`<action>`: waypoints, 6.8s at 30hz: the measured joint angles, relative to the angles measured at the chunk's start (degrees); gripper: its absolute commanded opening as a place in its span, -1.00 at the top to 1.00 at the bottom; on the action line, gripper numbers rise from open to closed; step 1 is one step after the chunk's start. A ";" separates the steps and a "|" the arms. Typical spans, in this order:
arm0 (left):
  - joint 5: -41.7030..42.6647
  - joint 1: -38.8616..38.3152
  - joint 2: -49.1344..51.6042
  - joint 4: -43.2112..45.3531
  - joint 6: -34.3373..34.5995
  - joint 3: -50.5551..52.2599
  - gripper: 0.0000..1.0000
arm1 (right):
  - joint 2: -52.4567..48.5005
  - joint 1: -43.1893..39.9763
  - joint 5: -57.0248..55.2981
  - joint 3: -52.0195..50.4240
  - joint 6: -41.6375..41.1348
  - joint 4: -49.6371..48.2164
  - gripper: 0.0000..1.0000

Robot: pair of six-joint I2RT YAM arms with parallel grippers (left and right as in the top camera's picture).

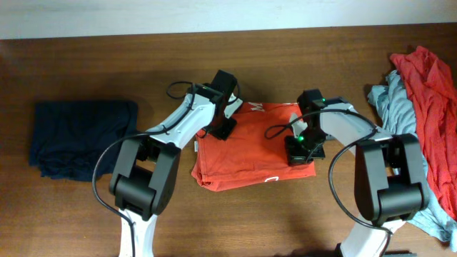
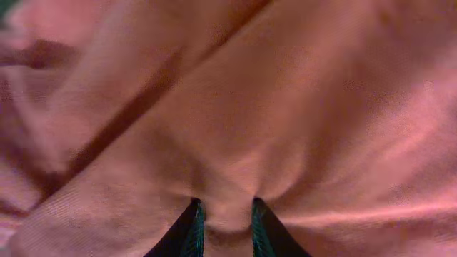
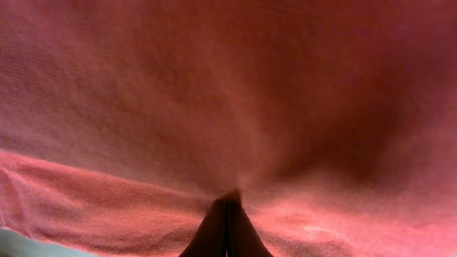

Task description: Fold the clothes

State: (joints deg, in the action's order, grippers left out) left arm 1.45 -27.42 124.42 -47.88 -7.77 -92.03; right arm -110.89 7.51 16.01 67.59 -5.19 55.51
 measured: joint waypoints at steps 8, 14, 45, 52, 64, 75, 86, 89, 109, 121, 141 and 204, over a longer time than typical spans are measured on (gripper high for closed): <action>-3.43 5.31 0.11 1.88 -0.15 0.00 0.53 | 0.39 -1.14 -4.20 -0.50 -4.33 4.28 0.92; -4.85 9.16 0.92 -1.42 -0.20 -1.99 0.50 | 0.39 -1.75 -4.70 -0.85 -4.57 5.44 0.75; -19.32 10.58 -24.94 -48.37 6.14 -60.94 0.38 | 38.64 -16.04 10.29 10.25 6.95 8.87 -0.76; -24.48 10.88 -40.13 -45.66 14.82 -39.85 0.38 | 37.27 -16.85 9.22 10.16 6.97 12.81 -0.77; 5.99 11.04 -33.79 -2.56 16.15 16.24 0.21 | 14.36 -18.45 8.31 9.62 7.41 10.62 -0.83; 16.33 10.99 -34.16 4.00 16.17 27.17 0.19 | -1.84 -19.96 12.59 9.16 18.84 5.51 -0.78; 17.25 10.99 -34.51 4.33 14.67 27.21 0.18 | -9.97 -27.36 25.44 9.77 26.73 7.69 -0.67; 17.25 10.99 -34.53 4.63 14.62 27.21 0.18 | -10.67 -26.25 27.50 9.79 26.71 7.82 -0.66; 17.29 10.99 -34.53 5.09 14.43 27.21 0.18 | -10.88 -20.04 34.05 5.75 16.72 0.66 -0.42; 17.46 10.99 -34.53 5.97 14.43 27.21 0.18 | -10.62 -28.92 34.03 5.22 14.29 2.05 -0.48; 19.61 10.99 -34.53 6.14 14.43 27.21 0.19 | -10.21 -16.50 35.19 -1.75 9.60 -5.84 0.92; 15.89 10.99 -34.53 7.39 13.14 27.21 0.18 | -8.63 23.69 2.40 26.62 -4.92 20.04 0.45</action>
State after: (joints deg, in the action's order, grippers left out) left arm 17.34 -16.43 89.89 -40.49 5.37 -64.82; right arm -119.52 31.20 18.41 94.21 -10.11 75.55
